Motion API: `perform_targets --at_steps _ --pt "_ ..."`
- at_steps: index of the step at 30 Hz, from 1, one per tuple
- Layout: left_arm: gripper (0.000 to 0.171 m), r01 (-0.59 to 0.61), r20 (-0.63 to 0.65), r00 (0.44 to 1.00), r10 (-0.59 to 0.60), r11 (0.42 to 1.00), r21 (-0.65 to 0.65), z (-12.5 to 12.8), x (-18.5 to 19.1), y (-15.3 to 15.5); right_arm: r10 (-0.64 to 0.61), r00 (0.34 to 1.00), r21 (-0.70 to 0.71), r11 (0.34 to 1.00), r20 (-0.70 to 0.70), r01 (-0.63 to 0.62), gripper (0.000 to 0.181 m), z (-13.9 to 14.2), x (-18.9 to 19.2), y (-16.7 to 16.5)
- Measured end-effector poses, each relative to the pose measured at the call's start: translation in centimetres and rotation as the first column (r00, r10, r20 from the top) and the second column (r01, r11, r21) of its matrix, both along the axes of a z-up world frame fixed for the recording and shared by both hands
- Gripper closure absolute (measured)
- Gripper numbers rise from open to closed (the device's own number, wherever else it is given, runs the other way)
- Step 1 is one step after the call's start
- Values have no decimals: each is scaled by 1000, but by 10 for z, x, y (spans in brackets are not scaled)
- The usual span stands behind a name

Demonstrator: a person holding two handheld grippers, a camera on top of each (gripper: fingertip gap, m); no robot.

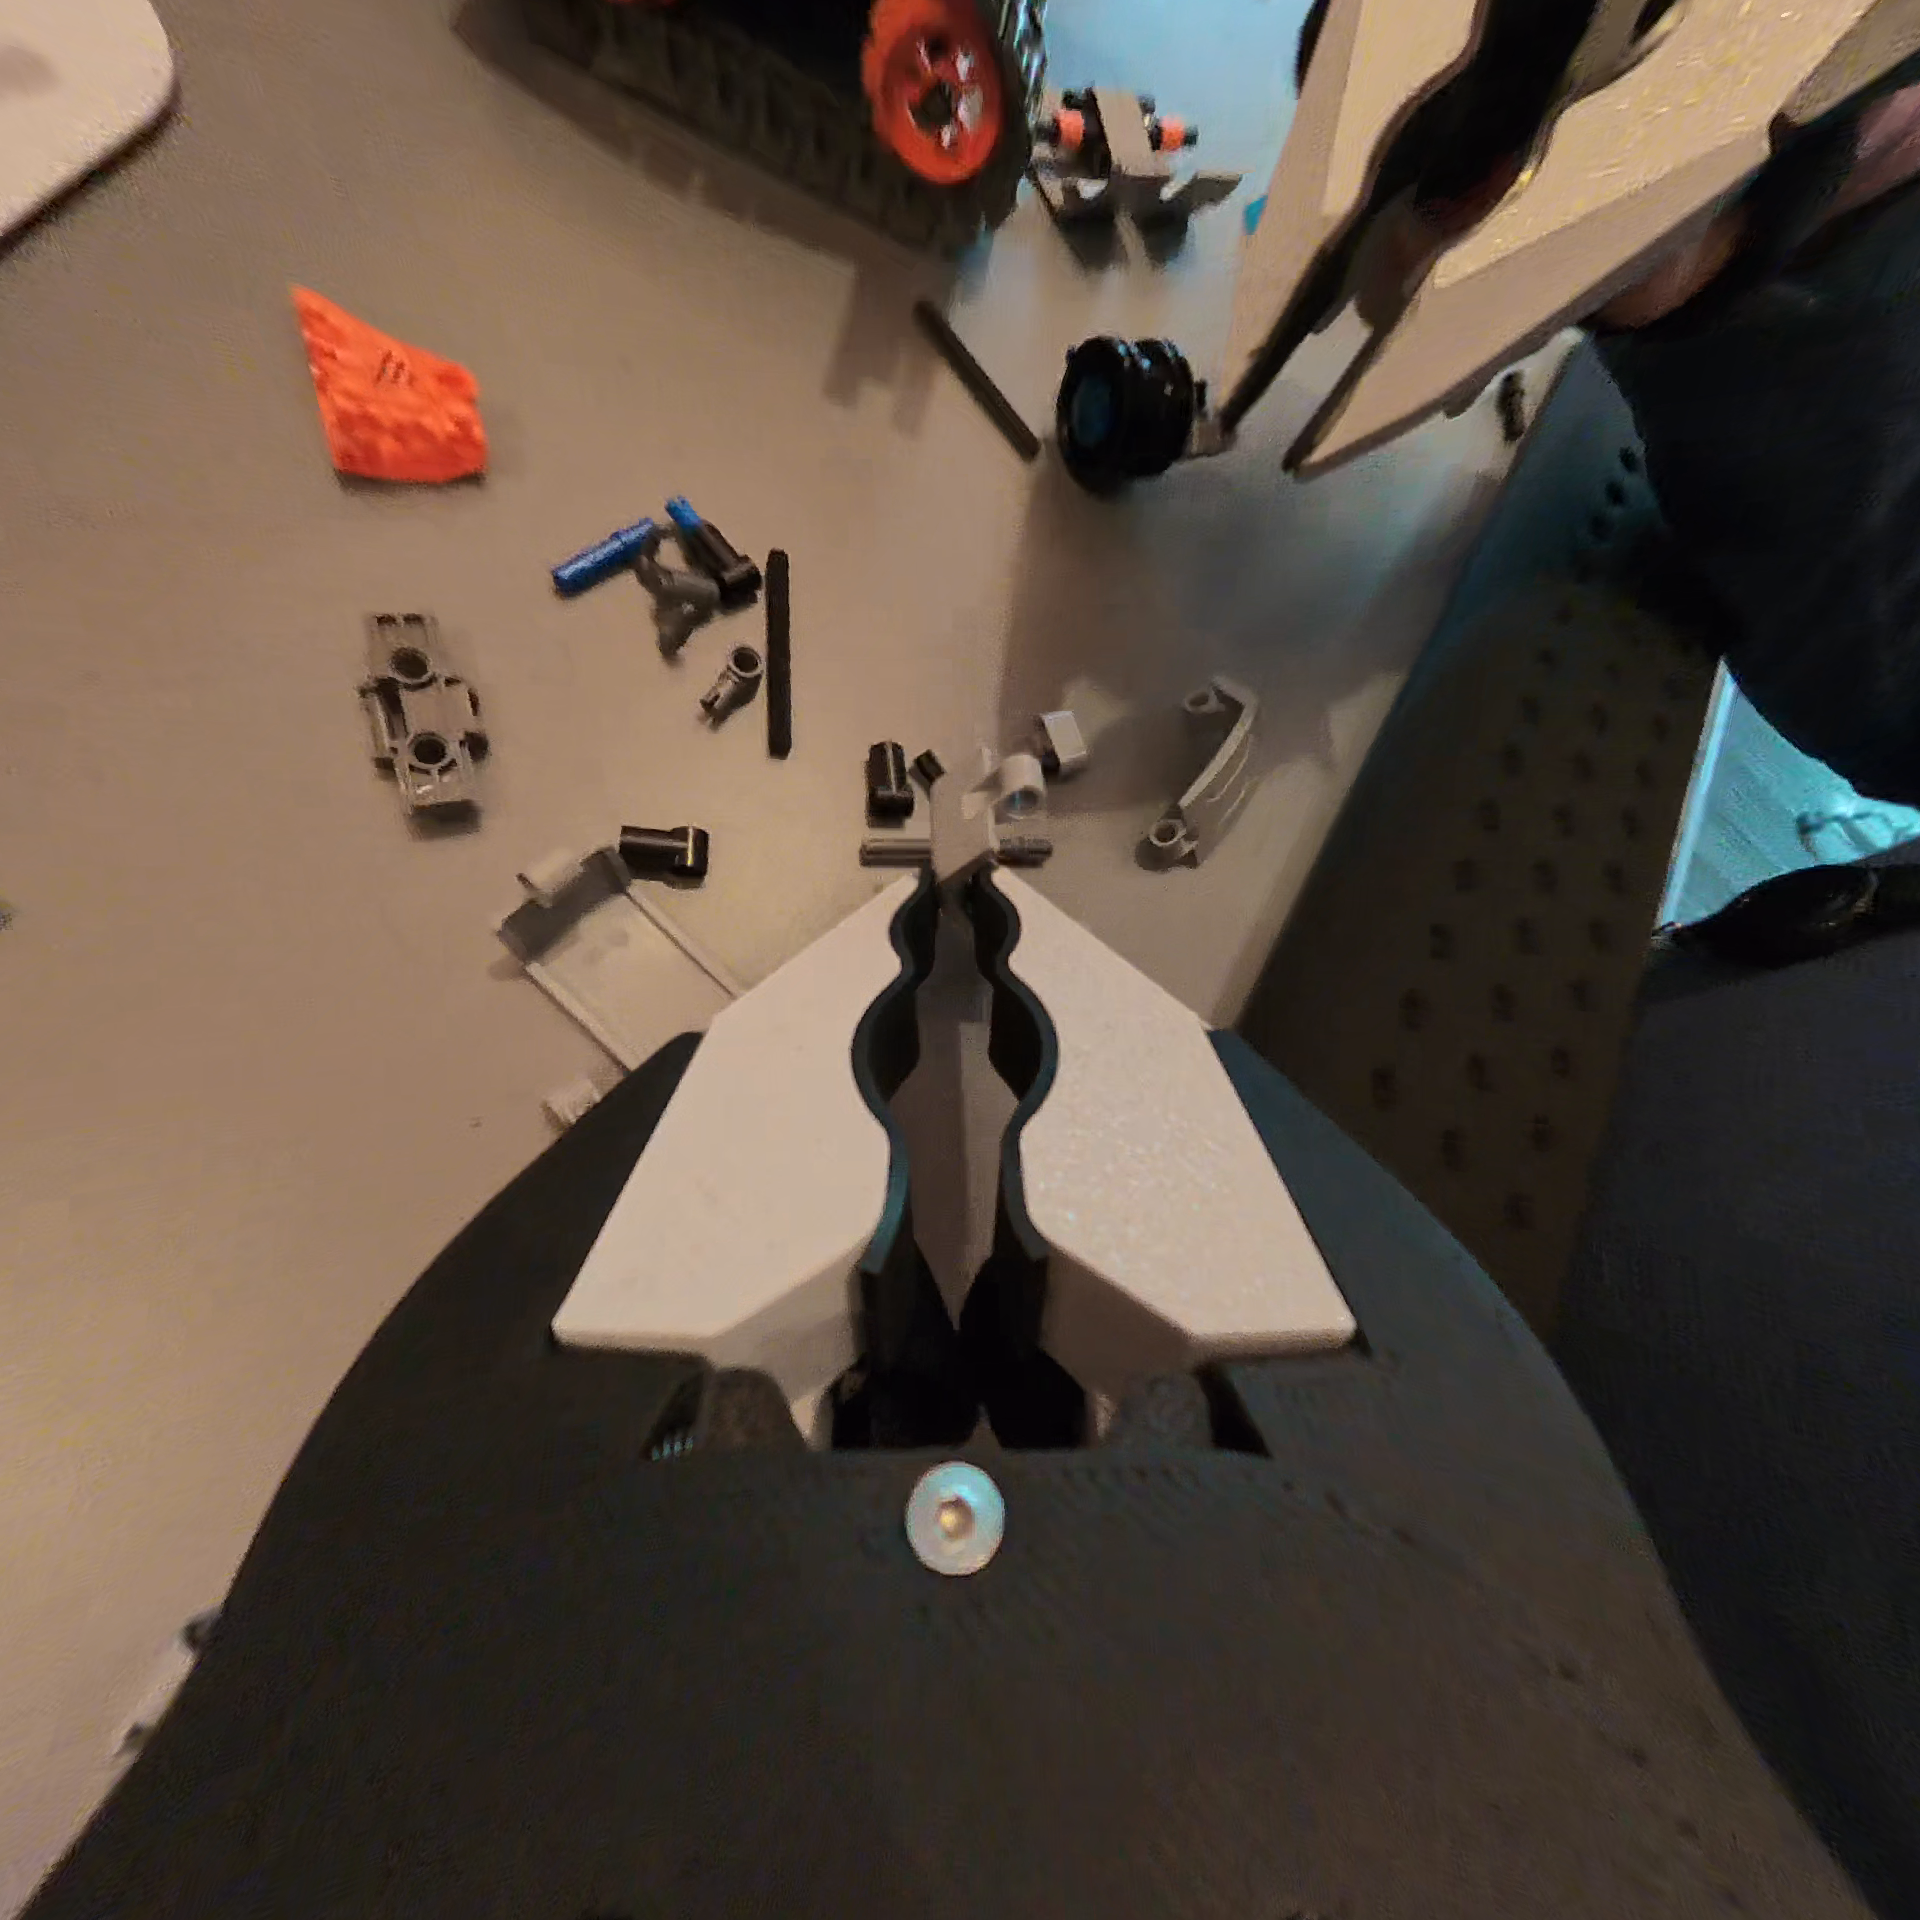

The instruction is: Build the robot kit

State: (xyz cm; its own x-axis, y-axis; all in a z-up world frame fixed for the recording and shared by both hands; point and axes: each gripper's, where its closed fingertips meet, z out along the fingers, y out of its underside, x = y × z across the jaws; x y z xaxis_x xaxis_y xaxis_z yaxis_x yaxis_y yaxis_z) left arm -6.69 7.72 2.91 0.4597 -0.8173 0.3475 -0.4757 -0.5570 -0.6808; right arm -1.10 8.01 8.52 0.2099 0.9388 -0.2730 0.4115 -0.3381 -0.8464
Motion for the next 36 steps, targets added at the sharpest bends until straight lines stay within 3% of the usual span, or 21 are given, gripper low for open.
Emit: perform_targets --at_steps 8,14,19,23,29,33,36 --pt "162 18 -41 999 -22 993 -113 -15 0 -1 106 972 79 989 210 -125 166 -37 13 -19" --pt "150 -16 -16 1000 14 995 -101 -10 -3 4 171 945 100 973 278 -206 157 -47 14 -33" --pt "141 -43 -19 999 41 996 -82 -5 -13 3 219 914 103 958 342 -268 165 -62 9 -44" --pt "140 -39 4 999 39 998 -51 5 -19 -5 237 913 78 958 331 -277 177 -61 11 -47" --pt "140 -38 -55 998 42 996 76 13 -33 -15 244 937 50 963 252 -264 179 -46 14 -48" --pt "142 17 -28 1000 -11 980 197 32 -21 -23 233 936 207 934 265 -291 179 -30 10 -48" --pt "141 88 -41 996 -79 944 319 46 -2 -32 240 925 422 835 295 -352 180 -12 3 -55"
